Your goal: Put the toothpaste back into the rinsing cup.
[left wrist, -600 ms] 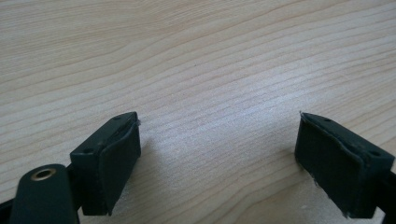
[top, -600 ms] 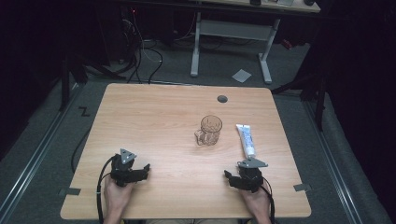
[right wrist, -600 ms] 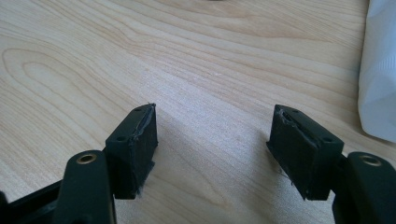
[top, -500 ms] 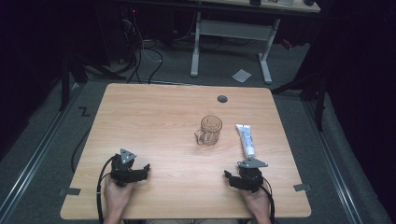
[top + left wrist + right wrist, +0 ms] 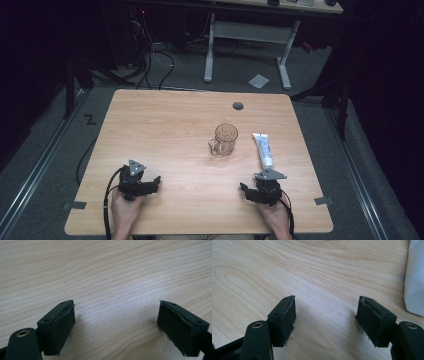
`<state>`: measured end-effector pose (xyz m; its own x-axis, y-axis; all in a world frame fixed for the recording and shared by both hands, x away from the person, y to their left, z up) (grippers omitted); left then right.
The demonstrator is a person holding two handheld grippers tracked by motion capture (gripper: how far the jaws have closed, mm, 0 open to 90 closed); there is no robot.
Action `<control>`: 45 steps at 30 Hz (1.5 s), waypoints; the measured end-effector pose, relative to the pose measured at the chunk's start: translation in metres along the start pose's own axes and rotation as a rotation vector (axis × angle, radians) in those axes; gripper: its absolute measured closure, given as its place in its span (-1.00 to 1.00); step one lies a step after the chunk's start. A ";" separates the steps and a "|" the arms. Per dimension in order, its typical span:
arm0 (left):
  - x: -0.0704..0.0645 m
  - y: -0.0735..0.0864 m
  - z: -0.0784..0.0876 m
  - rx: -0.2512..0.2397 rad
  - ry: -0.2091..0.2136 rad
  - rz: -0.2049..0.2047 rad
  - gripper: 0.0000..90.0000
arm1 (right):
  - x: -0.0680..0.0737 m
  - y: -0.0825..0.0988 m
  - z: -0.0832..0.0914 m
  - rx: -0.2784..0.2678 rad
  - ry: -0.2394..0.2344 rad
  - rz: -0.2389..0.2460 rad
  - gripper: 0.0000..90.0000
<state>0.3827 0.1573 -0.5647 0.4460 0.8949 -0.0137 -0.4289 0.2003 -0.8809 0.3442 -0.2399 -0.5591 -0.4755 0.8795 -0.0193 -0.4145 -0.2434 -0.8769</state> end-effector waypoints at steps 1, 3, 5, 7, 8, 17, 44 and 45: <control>0.000 0.000 0.000 0.000 0.000 0.000 -0.67 | 0.000 0.000 0.000 0.000 0.000 0.000 -0.29; 0.000 0.000 0.000 0.000 0.000 0.000 -0.67 | 0.000 0.000 0.000 0.000 0.000 0.000 -0.30; 0.000 0.000 0.000 0.001 0.001 -0.001 -0.67 | 0.000 0.000 0.000 0.000 -0.007 0.006 -0.31; 0.000 0.000 0.000 0.001 0.002 -0.001 -0.67 | 0.001 0.000 0.000 0.000 -0.009 0.008 -0.31; 0.000 0.000 0.000 0.001 0.002 -0.001 -0.67 | 0.001 0.000 0.000 0.000 -0.009 0.008 -0.31; 0.000 0.000 0.000 0.000 0.002 0.000 -0.66 | 0.003 0.001 0.002 -0.004 0.005 -0.007 -0.21; 0.000 0.000 0.000 0.001 0.001 0.001 -0.67 | -0.013 0.003 0.030 -0.068 0.089 -0.036 -0.01; 0.000 0.000 0.000 0.001 0.001 0.001 -0.67 | -0.014 0.003 0.031 -0.066 0.088 -0.033 -0.01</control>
Point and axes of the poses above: each handheld gripper's, and its own axes: z roughly backward along the jaws, y roughly out of its underside, x roughly to its left, the point moved 4 cm from there along -z, roughly forward along the jaws, and after that the axes turned 15 degrees about -x, right-handed, at the moved point
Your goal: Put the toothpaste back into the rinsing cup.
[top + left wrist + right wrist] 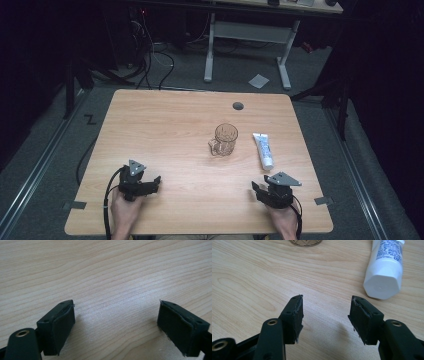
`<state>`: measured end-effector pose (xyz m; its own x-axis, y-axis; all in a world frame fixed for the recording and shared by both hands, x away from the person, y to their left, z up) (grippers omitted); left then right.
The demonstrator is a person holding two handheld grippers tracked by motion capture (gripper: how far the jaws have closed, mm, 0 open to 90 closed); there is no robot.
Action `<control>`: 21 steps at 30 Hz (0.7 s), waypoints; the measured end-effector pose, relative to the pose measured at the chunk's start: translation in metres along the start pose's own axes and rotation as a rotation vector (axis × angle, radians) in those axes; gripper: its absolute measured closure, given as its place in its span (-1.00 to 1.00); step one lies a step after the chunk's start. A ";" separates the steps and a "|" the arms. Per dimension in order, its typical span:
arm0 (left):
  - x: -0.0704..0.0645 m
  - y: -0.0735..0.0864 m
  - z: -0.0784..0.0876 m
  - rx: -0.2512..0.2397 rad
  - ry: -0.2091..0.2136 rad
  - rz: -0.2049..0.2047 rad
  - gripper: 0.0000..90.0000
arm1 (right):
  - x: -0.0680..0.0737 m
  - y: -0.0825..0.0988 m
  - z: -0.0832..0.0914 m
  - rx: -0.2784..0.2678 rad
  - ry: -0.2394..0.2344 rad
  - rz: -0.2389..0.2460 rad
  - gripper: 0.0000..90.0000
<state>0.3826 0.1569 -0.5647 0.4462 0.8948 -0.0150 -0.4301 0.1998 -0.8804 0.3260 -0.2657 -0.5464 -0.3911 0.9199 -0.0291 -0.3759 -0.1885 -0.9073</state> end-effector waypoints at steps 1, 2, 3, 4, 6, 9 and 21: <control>0.000 0.000 0.000 0.000 0.000 0.001 -0.67 | 0.000 0.000 0.000 0.000 0.000 0.000 -0.01; 0.000 0.000 0.000 0.000 0.000 0.001 -0.67 | 0.000 0.000 0.000 0.003 -0.001 0.000 -0.01; 0.000 0.000 0.000 0.000 -0.001 0.001 -0.67 | -0.001 0.000 0.002 0.008 0.001 -0.003 -0.02; 0.000 0.000 0.000 0.000 -0.001 0.001 -0.67 | -0.001 0.000 0.002 0.008 0.001 -0.003 -0.02; 0.000 0.000 0.000 0.001 -0.001 0.000 -0.67 | -0.002 0.000 0.003 0.008 0.003 -0.004 -0.02; 0.000 0.000 0.000 0.001 -0.001 0.001 -0.67 | -0.003 -0.001 0.006 0.007 0.013 -0.007 -0.02; 0.000 0.000 0.000 0.000 -0.003 0.003 -0.67 | -0.014 -0.005 0.015 -0.005 0.045 -0.019 -0.03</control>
Point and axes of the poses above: each handheld gripper's, and its own axes: z roughly backward along the jaws, y roughly out of its underside, x roughly to its left, the point moved 4 cm from there along -z, roughly forward along the jaws, and after that the axes turned 15 degrees about -x, right-handed, at the moved point
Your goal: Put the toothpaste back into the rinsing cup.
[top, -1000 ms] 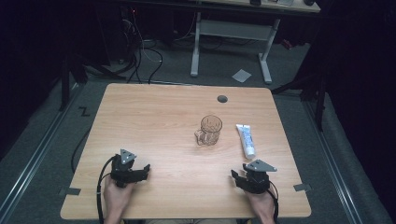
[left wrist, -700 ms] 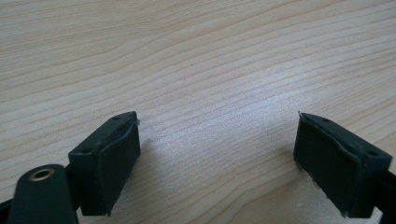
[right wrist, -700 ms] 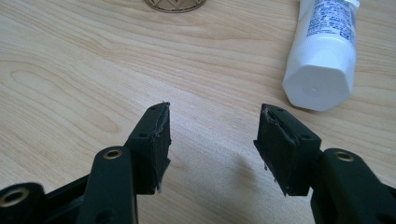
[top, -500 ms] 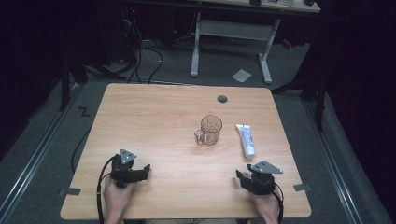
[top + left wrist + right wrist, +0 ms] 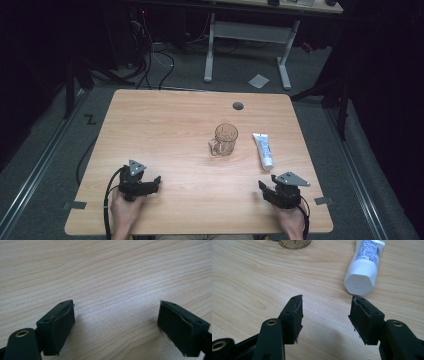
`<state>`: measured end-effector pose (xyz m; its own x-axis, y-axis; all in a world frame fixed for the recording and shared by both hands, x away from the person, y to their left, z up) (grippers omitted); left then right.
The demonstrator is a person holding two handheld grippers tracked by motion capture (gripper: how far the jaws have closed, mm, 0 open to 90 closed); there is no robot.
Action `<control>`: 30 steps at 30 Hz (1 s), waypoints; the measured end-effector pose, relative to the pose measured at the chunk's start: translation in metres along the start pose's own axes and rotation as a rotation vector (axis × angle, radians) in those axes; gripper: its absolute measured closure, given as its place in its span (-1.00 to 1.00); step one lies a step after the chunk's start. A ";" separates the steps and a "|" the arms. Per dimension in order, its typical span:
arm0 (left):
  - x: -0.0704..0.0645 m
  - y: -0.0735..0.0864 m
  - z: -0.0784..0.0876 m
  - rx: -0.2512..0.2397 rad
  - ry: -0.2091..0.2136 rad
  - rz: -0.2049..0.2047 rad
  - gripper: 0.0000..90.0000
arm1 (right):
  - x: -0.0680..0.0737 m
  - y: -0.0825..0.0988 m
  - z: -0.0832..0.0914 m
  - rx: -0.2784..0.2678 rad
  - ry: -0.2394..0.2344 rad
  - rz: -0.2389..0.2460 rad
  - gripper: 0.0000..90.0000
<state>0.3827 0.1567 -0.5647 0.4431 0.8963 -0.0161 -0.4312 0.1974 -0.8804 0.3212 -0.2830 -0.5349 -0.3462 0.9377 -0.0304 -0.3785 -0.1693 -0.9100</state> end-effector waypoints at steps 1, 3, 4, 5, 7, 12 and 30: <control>0.000 0.000 0.000 0.001 0.000 -0.001 -0.67 | -0.001 0.000 0.000 -0.003 0.003 -0.003 -0.03; 0.000 0.000 0.000 0.001 0.001 -0.001 -0.67 | -0.004 -0.001 0.001 -0.006 0.007 -0.011 -0.04; 0.000 0.000 0.000 0.000 0.000 0.000 -0.67 | -0.005 -0.002 0.002 -0.008 0.009 -0.014 -0.04; 0.000 0.000 0.000 0.000 0.000 0.000 -0.67 | -0.007 -0.002 0.002 -0.010 0.010 -0.016 -0.04; 0.000 0.000 0.000 0.000 0.000 -0.001 -0.68 | -0.009 -0.004 0.002 -0.012 0.013 -0.024 -0.04; 0.000 0.000 0.000 0.000 0.000 -0.002 -0.68 | -0.013 -0.009 -0.001 -0.004 -0.002 -0.034 -0.04; 0.000 0.000 0.000 0.000 0.000 0.000 -0.68 | -0.027 -0.032 -0.013 -0.033 -0.025 -0.074 -0.11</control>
Point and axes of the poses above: each handheld gripper's, and its own axes: z roughly backward along the jaws, y roughly out of its underside, x roughly to its left, the point moved 4 cm from there along -z, roughly forward along the jaws, and after that the axes turned 15 degrees about -x, right-handed, at the moved point
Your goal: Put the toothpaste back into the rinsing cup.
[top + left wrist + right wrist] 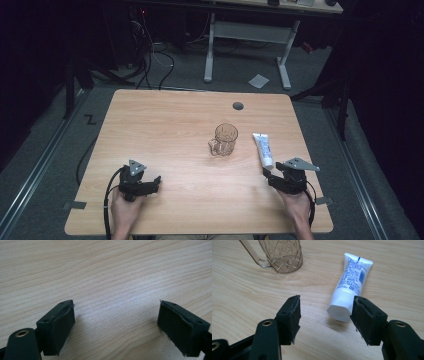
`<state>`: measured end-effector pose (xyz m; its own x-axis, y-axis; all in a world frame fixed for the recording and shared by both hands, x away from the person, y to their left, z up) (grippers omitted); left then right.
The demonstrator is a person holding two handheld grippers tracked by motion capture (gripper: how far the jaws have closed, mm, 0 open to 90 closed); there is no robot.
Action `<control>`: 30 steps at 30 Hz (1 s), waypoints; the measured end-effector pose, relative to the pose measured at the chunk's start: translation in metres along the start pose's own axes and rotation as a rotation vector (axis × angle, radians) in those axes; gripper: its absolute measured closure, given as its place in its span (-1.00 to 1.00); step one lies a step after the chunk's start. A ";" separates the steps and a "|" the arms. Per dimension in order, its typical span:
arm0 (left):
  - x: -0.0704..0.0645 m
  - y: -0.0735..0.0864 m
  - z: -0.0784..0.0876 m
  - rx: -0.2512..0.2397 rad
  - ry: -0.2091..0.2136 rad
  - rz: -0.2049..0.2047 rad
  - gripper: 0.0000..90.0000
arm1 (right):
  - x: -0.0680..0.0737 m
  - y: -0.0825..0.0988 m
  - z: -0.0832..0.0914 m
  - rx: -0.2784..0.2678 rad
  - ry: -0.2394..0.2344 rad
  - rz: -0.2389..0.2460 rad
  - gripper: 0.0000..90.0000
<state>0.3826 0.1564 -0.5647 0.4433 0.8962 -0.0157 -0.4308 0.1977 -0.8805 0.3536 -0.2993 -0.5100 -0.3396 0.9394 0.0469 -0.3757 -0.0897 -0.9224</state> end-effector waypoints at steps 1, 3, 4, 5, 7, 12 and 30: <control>0.000 0.000 0.000 0.000 0.000 0.000 -0.68 | -0.001 -0.001 -0.001 0.005 0.005 -0.003 -0.11; 0.000 0.000 0.000 0.000 0.000 0.000 -0.68 | -0.004 -0.003 -0.003 0.019 0.010 -0.018 -0.13; 0.000 0.000 0.000 0.000 0.000 0.000 -0.68 | -0.005 -0.004 -0.004 0.027 0.014 -0.017 -0.13; 0.000 0.000 0.000 0.000 0.000 0.000 -0.68 | -0.006 -0.006 -0.005 0.035 0.020 -0.021 -0.13; 0.000 0.000 0.000 0.000 0.000 0.000 -0.68 | -0.008 -0.008 -0.009 0.056 0.025 -0.013 -0.13; 0.000 0.000 0.000 0.000 0.000 0.000 -0.67 | -0.010 -0.017 -0.015 0.104 0.036 0.010 -0.06; 0.000 0.000 0.000 0.001 0.002 -0.001 -0.68 | -0.022 -0.047 -0.041 0.150 0.025 0.019 -0.16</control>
<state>0.3829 0.1561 -0.5647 0.4455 0.8951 -0.0164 -0.4317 0.1988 -0.8798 0.4144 -0.3018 -0.4831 -0.3269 0.9449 0.0187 -0.4950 -0.1543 -0.8551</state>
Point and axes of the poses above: each handheld gripper's, and its own axes: z roughly backward along the jaws, y roughly out of its underside, x roughly to its left, the point moved 4 cm from there along -z, roughly forward along the jaws, and after that the axes turned 15 degrees about -x, right-handed, at the moved point
